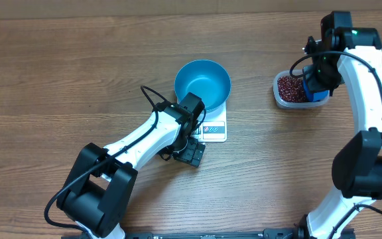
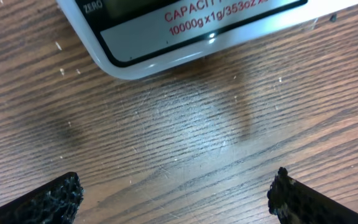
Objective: Scoop item into bowl and weigh 150g on scale
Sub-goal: 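Push the blue scoop down into the red beans with the right gripper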
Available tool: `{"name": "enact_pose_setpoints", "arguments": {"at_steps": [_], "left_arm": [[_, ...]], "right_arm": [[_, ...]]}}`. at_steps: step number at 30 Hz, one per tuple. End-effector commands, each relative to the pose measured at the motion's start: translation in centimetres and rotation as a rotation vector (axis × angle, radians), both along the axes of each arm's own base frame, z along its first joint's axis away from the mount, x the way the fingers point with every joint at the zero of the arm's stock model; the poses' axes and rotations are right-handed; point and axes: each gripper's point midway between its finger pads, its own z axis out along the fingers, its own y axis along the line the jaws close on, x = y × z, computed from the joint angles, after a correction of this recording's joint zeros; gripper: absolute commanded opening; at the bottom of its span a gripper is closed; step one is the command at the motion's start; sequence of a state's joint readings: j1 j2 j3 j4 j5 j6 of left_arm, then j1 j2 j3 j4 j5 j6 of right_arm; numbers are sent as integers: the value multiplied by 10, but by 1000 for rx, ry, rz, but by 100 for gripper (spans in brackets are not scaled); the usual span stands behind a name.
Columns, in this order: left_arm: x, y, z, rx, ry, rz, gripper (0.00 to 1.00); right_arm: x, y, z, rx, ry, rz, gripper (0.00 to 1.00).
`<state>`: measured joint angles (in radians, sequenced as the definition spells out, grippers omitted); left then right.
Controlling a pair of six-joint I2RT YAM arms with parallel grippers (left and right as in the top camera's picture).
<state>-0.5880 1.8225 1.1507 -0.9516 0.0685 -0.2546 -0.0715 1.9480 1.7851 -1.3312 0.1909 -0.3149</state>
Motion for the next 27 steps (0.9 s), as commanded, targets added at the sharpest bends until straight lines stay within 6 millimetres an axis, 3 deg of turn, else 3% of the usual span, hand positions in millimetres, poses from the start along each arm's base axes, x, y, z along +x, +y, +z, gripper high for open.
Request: {"name": "enact_pose_setpoints", "arguments": {"at_steps": [1,5,10,17,22,27], "left_arm": [[1,-2,1,-8,5,-15,100],[1,-2,1,-6,4,-16,100],[1,-2,1,-6,4,-15,100],[0,-1,0,-1,6,-15,100],[0,-1,0,-1,6,-15,100],[1,-1,1,0,5,-15,100]], "right_arm": [[1,-3,-12,-26,34,1,4],[-1,-2,-25,-16,76,-10,4],[1,24,-32,140,68,-35,4],[5,24,-34,149,44,-114,4],[-7,25,-61,150,86,-115,4],[-2,25,-57,153,69,-111,4]]}}
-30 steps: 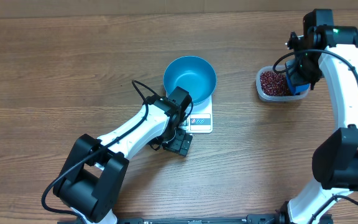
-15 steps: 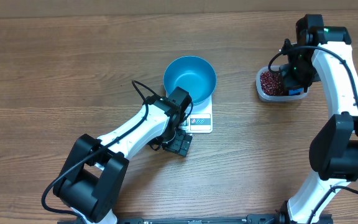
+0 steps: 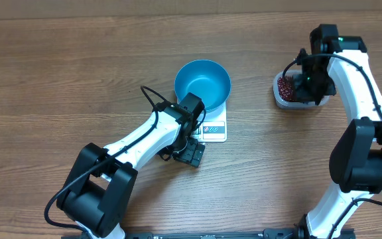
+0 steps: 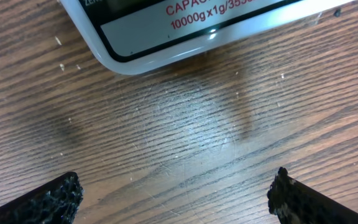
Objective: Scoop item into bowl and weigh 150g on scale
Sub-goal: 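Push the blue scoop down into the red beans with the right gripper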
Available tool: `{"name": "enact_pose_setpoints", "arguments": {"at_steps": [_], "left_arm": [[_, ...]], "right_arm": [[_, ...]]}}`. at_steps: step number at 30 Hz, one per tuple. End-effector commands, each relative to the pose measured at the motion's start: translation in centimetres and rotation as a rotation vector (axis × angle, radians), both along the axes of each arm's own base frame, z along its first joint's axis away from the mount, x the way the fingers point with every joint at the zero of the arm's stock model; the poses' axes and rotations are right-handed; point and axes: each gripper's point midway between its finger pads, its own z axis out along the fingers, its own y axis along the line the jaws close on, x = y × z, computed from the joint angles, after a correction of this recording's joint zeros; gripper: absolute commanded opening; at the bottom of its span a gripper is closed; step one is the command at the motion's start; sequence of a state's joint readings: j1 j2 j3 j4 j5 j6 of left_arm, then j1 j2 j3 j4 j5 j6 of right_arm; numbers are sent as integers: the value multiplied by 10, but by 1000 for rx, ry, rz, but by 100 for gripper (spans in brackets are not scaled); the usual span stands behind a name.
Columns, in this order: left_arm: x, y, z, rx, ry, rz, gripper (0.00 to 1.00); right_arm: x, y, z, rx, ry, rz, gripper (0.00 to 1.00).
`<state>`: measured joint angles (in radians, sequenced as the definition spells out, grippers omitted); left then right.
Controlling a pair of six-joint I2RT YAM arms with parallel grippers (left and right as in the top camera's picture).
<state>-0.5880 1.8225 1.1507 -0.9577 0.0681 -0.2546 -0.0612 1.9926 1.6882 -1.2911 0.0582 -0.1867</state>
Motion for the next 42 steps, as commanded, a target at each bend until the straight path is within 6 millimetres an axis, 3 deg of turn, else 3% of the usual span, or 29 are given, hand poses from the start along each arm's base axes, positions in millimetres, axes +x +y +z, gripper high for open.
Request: {"name": "enact_pose_setpoints", "arguments": {"at_steps": [1,11,19,35,39,42], "left_arm": [[2,-1,0,-4,1,-15,100],[1,-1,0,-4,1,-15,100],[0,-1,0,0,6,-15,100],[0,0,1,0,8,-15,100],[0,0,1,1,9,-15,100],[0,0,1,1,9,-15,100]], "right_arm": [[11,1,-11,22,-15,-5,4],[18,1,0,43,-43,-11,4],[19,35,6,239,-50,-3,4],[10,38,-12,265,-11,-93,4],[10,53,-9,361,-3,-119,4],[12,54,-7,389,-15,-126,4]]}}
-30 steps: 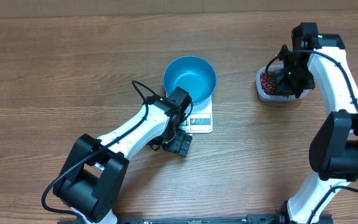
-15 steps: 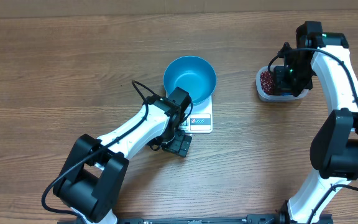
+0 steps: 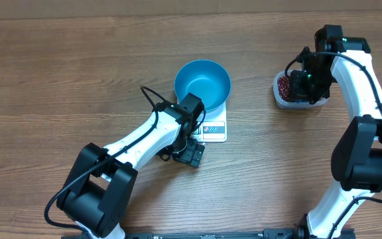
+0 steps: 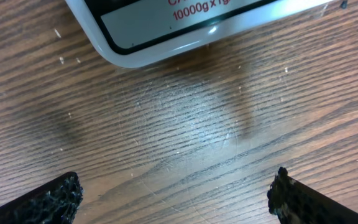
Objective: Scoop item into bowl and weigh 150g on scale
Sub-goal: 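Push the blue scoop down into the red beans with the right gripper, then drag the scoop through the beans and tilt it up with the right gripper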
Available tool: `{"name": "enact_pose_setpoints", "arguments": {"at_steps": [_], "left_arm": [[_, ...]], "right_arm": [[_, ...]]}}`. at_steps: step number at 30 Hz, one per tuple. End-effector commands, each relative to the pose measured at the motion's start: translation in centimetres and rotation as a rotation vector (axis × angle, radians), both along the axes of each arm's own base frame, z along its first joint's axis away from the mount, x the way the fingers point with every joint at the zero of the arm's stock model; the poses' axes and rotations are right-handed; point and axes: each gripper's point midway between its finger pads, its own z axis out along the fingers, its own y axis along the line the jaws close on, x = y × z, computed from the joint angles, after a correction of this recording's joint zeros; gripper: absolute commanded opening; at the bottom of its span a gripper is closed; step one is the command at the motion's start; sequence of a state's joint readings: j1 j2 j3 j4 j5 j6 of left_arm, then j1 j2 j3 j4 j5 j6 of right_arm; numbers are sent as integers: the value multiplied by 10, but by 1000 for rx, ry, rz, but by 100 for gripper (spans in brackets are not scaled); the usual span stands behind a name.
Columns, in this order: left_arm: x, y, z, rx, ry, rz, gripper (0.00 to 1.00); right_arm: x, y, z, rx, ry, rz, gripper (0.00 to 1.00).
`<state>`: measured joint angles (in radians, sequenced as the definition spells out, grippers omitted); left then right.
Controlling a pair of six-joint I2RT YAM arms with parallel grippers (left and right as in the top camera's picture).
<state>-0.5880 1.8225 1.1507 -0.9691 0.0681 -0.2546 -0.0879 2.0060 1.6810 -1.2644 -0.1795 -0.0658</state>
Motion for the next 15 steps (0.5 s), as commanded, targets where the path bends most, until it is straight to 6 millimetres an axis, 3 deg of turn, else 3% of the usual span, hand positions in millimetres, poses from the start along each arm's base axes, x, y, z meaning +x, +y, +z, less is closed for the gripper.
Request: {"name": "enact_pose_setpoints", "arguments": {"at_steps": [1,15], "left_arm": [[2,-2,0,-4,0,-15,100],[2,-2,0,-4,1,-15,99]], "right_arm": [[6,22,-3,153,-13,7,4],[11,1,11,352,-65,-86,4]]}}
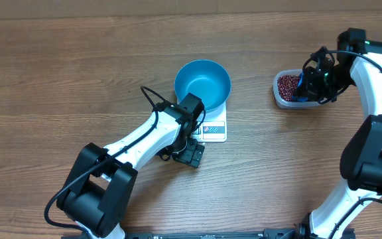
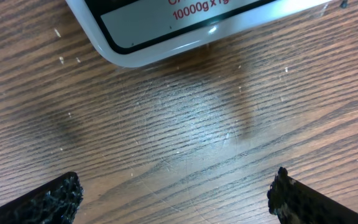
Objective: Scoop item into bowl and weigh 150g on scale
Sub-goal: 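Drag the scoop through the beans and tilt it up with the right gripper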
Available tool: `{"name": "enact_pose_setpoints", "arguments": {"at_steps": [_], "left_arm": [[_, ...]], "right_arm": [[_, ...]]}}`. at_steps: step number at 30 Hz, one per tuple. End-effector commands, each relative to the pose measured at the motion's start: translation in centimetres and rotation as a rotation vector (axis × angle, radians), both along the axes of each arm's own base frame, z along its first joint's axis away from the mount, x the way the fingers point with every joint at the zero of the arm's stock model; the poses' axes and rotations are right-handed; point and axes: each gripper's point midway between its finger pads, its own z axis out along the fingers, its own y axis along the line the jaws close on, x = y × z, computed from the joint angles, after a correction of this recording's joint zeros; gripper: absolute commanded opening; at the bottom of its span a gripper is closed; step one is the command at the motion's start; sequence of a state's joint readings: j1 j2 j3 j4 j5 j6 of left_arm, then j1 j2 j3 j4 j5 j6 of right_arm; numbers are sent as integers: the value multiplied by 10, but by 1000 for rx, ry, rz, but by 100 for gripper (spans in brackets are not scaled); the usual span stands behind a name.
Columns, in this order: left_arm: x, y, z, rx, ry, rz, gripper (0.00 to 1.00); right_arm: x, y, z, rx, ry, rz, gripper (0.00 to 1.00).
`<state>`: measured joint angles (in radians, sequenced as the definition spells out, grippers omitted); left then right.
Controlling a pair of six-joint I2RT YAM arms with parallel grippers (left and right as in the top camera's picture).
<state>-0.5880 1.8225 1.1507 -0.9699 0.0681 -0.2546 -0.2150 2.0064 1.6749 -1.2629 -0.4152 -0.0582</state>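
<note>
A blue bowl (image 1: 203, 83) stands empty on the white scale (image 1: 214, 129) at the table's middle. At the right, a clear tub of red beans (image 1: 285, 87) sits on the wood. My right gripper (image 1: 314, 83) hangs at the tub's right side, shut on a blue scoop (image 1: 301, 85) whose tip reaches over the beans. My left gripper (image 1: 191, 154) rests just in front of the scale. In the left wrist view that gripper (image 2: 176, 180) is open, with bare wood between its fingertips (image 2: 61, 193) and the scale's front edge (image 2: 166, 43) beyond.
The wooden table (image 1: 58, 79) stretches to the left and in front. The left arm (image 1: 144, 136) lies diagonally from the front left toward the scale. The right arm (image 1: 377, 99) runs down the right edge.
My right gripper has shifted to the right, from over the tub to its right side, and the scoop went with it. The left gripper and the scale have not moved.
My right gripper was at the tub's near right rim with the blue scoop. Then it stood over the beans and stayed there, and now it is at the tub's right side. The left gripper stayed open before the scale, drawing back from it slightly.
</note>
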Motion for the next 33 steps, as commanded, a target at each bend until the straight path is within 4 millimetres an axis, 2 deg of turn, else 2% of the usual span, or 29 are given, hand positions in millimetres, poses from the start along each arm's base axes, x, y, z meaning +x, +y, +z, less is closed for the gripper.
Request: {"name": "enact_pose_setpoints", "arguments": {"at_steps": [1,4,9,12,16,21,33], "left_arm": [[2,-2,0,-5,0,-15,99],[2,-2,0,-5,0,-15,100],[2,-2,0,-5,0,-15,100],[2,-2,0,-5,0,-15,100],[2,-2,0,-5,0,-15,100],[2,-2,0,-4,1,-15,100],[2,-2,0,-4,1,-15,100]], "right_arm": [[7,12,-1,120,-49,34,4],[3,14,-13,132,-41,31,4],[3,17,-20,149,-48,28,4],[4,17,-19,156,-55,26,4],[9,20,-9,247,-90,5,4],[9,3,-7,266,-98,-42,4],[5,-13,-7,262,-119,-35,4]]}}
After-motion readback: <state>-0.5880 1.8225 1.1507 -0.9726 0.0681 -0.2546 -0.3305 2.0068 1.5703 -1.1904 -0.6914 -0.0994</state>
